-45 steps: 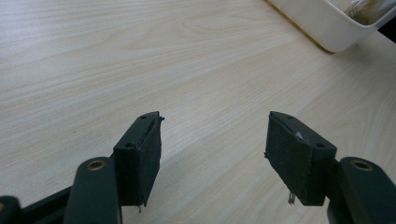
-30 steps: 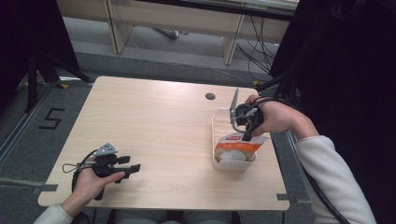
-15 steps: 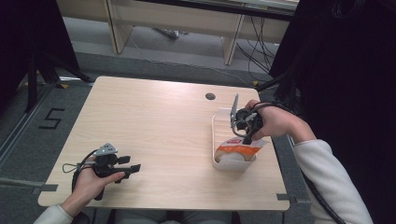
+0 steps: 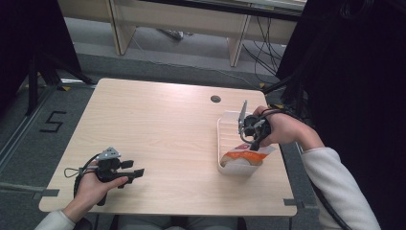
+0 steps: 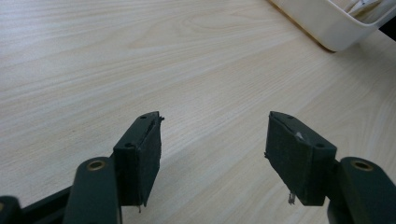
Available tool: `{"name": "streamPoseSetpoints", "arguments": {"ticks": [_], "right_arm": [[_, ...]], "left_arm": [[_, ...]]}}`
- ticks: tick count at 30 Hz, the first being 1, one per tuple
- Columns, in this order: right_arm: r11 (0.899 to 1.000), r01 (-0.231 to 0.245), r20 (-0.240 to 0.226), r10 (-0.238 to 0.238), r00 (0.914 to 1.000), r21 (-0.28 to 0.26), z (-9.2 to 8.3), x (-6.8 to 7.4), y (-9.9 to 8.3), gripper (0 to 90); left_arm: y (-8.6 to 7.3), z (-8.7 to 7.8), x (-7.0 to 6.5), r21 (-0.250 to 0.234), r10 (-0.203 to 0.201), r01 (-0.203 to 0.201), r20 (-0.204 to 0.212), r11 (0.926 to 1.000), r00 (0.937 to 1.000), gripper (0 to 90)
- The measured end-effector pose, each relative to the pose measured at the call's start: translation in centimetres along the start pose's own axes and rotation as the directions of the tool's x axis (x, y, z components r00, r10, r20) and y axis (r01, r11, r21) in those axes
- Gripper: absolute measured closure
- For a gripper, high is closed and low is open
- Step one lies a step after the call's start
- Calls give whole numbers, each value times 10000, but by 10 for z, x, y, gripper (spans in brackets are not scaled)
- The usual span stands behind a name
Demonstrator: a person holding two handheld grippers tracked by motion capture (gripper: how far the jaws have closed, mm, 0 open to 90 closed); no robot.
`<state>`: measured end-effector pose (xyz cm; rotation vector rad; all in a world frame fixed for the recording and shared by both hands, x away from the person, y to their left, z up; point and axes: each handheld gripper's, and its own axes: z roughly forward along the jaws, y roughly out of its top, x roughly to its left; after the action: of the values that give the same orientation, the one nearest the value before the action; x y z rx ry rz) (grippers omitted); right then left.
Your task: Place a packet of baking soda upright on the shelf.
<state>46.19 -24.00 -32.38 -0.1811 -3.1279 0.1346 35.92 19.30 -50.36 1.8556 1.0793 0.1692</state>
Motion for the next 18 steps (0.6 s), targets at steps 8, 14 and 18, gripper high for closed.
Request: {"name": "streamPoseSetpoints", "arguments": {"ticks": [8,14,18], "right_arm": [[9999,-93,97,93,9999,-68,4,1,-2,898],[9968,-437,225,453,9987,-677,-1,-1,-4,728],[9834,-493,305,554,9980,-1744,-9,0,-4,566]], "left_arm": [[0,0,0,24,18,-18,-5,10000,10000,352],[0,0,0,22,32,-32,-23,10000,10000,352],[0,0,-1,18,41,-41,-26,10000,10000,352]]}}
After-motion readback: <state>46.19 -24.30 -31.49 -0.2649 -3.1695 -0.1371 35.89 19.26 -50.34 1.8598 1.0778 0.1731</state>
